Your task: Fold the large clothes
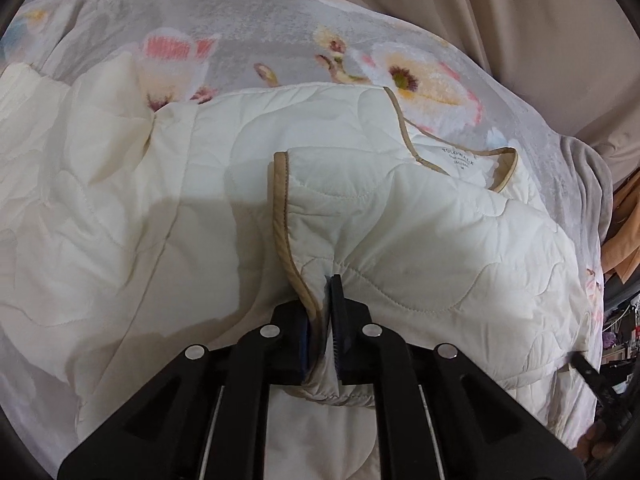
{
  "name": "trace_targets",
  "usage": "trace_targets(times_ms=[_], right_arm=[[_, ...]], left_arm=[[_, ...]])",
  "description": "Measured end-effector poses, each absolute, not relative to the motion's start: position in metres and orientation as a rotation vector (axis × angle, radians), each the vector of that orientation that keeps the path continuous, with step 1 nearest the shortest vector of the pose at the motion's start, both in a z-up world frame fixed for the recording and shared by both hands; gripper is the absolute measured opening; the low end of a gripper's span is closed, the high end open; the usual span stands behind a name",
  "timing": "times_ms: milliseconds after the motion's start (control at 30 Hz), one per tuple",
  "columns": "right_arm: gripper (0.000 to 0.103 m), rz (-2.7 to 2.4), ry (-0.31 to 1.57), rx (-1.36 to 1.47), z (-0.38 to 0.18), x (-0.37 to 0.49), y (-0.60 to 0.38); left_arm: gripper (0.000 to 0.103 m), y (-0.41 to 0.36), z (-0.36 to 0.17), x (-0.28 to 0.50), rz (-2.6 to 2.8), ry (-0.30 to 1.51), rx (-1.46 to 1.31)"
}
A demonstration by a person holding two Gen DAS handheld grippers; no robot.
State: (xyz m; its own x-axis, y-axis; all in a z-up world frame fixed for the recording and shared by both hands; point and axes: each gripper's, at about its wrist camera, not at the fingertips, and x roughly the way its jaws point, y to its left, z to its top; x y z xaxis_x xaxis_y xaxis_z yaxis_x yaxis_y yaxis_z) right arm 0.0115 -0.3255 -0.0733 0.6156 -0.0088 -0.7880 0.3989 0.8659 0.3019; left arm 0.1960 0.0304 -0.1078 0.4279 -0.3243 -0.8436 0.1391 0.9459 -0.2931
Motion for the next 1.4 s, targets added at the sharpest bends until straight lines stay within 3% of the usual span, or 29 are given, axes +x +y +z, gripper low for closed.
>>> trace_targets(times_ms=[167,233,333,400,433,467,567,633,800,900,933,1000,1033,1133,1267,1400], right_arm=[[0.012,-0.262,0.769,0.462,-0.044,0.007,-0.322],[0.012,-0.241,0.820,0.470,-0.059,0.028,-0.326],[0.004,-0.267,0.967,0.436,-0.107,0.048,-0.328],[0.005,-0.277,0.963,0.437,-0.103,0.045,-0.327],[0.010,-0.273,0.957,0.442,-0.095,0.041,-0.325],[0.014,-0.262,0.935,0.441,-0.083,0.035,-0.321],[0.015,-0.224,0.895,0.410,-0.057,0.016,-0.300],[0.015,-0.183,0.892,0.379,-0.043,0.004,-0.279],[0.017,-0.111,0.922,0.351,-0.027,-0.020,-0.227],[0.020,-0.079,0.974,0.380,-0.031,-0.030,-0.200],[0.020,-0.074,0.991,0.383,-0.033,-0.032,-0.192],[0.020,-0.067,1.026,0.368,-0.038,-0.035,-0.176],[0.020,-0.064,1.039,0.357,-0.039,-0.036,-0.169],[0.020,-0.052,1.057,0.346,-0.042,-0.035,-0.157],[0.020,-0.028,1.048,0.350,-0.040,-0.030,-0.149],[0.020,0.013,1.020,0.352,-0.034,-0.027,-0.143]], left_arm=[[0.009,0.035,-0.109,0.188,-0.284,1.094,-0.205],[0.009,0.035,-0.108,0.186,-0.279,1.094,-0.205],[0.015,0.040,-0.104,0.182,-0.274,1.100,-0.219],[0.019,0.058,-0.092,0.176,-0.261,1.077,-0.268],[0.026,0.072,-0.083,0.174,-0.249,1.054,-0.300],[0.041,0.094,-0.073,0.170,-0.228,1.022,-0.355],[0.063,0.163,-0.052,0.170,-0.106,0.945,-0.474],[0.068,0.222,-0.049,0.181,0.007,0.911,-0.550],[0.068,0.339,-0.073,0.218,0.258,0.865,-0.693],[0.065,0.375,-0.100,0.242,0.317,0.890,-0.715],[0.060,0.380,-0.108,0.247,0.308,0.896,-0.740],[0.040,0.387,-0.122,0.253,0.283,0.900,-0.813],[0.023,0.388,-0.123,0.254,0.263,0.894,-0.833],[0.005,0.372,-0.095,0.253,0.212,0.829,-0.756],[0.004,0.303,-0.008,0.247,0.032,0.703,-0.533],[0.004,0.185,0.070,0.219,-0.238,0.625,-0.360]])
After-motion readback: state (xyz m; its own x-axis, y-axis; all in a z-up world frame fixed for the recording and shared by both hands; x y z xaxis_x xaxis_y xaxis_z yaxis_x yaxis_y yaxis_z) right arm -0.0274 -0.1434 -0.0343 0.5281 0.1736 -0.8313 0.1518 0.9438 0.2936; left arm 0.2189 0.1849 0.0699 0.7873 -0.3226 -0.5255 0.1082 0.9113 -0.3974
